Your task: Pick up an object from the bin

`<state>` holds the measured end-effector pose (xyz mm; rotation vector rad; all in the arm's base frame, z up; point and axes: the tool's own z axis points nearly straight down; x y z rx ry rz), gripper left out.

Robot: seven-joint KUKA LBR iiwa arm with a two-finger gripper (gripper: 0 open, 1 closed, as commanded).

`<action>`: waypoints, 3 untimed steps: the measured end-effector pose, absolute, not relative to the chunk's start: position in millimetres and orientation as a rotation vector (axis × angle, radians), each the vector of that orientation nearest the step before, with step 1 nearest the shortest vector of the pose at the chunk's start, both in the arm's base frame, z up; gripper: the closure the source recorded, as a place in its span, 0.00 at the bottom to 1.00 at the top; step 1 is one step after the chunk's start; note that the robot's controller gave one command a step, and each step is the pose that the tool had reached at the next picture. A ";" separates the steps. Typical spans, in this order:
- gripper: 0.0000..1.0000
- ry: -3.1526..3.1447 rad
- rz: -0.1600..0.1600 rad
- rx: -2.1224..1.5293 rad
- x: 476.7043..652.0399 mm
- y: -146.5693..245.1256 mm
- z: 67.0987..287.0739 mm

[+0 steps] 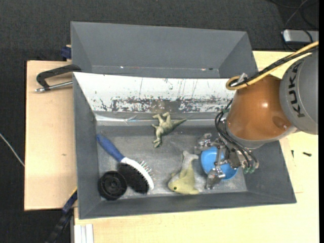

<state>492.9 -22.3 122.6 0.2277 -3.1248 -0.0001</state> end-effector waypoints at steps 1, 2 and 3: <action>0.00 -3.092 0.000 0.565 511.5 -68.1 85.5; 1.00 -3.092 -0.001 0.565 511.7 -67.0 85.8; 1.00 -3.003 0.005 0.962 515.3 -64.3 185.1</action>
Offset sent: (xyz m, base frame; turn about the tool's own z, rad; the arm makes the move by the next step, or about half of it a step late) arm 0.0178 -0.0455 -0.0374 -0.2179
